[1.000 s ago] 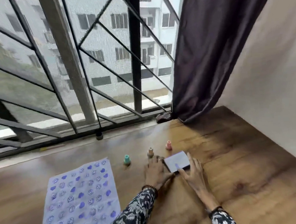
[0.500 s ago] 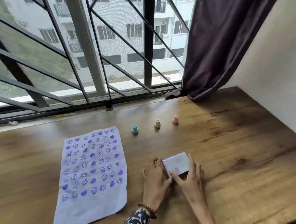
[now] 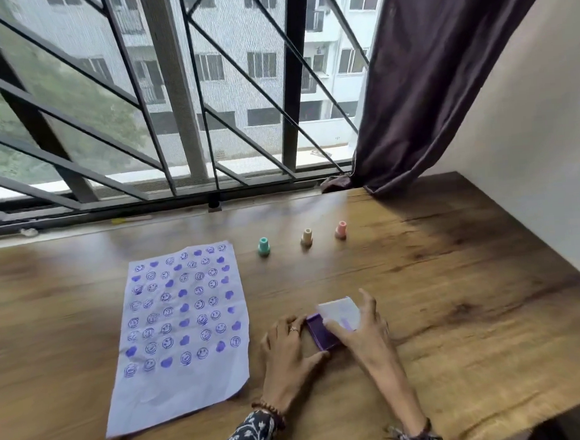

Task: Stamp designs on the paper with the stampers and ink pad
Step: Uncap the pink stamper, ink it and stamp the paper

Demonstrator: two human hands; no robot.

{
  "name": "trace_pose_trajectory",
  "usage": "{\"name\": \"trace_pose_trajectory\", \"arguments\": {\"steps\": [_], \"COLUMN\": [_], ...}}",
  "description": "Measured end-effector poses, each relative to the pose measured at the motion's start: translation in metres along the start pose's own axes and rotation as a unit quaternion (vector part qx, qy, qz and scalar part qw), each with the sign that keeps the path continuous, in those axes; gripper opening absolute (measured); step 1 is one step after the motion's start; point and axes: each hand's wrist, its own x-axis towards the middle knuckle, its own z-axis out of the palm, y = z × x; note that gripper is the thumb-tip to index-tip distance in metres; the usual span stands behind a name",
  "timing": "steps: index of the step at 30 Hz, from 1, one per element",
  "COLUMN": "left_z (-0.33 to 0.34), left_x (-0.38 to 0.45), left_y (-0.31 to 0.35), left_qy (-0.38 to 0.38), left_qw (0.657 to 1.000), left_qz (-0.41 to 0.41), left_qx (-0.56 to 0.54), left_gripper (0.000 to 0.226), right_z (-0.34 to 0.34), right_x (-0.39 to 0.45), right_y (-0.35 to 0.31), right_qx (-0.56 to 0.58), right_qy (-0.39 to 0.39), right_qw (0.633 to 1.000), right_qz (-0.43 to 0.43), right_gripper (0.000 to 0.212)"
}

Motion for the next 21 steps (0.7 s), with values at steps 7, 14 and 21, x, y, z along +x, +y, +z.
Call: {"name": "trace_pose_trajectory", "arguments": {"steps": [7, 14, 21], "left_z": [0.000, -0.003, -0.006], "left_x": [0.001, 0.000, 0.007], "left_y": [-0.001, 0.002, 0.011], "left_qy": [0.013, 0.020, 0.002], "left_qw": [1.000, 1.000, 1.000], "left_qz": [0.008, 0.013, 0.010], "left_qx": [0.000, -0.008, -0.016], "left_gripper": [0.075, 0.073, 0.084], "right_z": [-0.124, -0.146, -0.141], "right_x": [0.044, 0.070, 0.080], "right_y": [0.036, 0.067, 0.061], "right_qx": [0.128, -0.028, -0.123], "right_qy": [-0.021, 0.159, 0.170], "right_qw": [0.991, 0.984, 0.973], "right_qz": [-0.036, -0.073, -0.096], "right_gripper": [0.027, 0.010, 0.025]}}
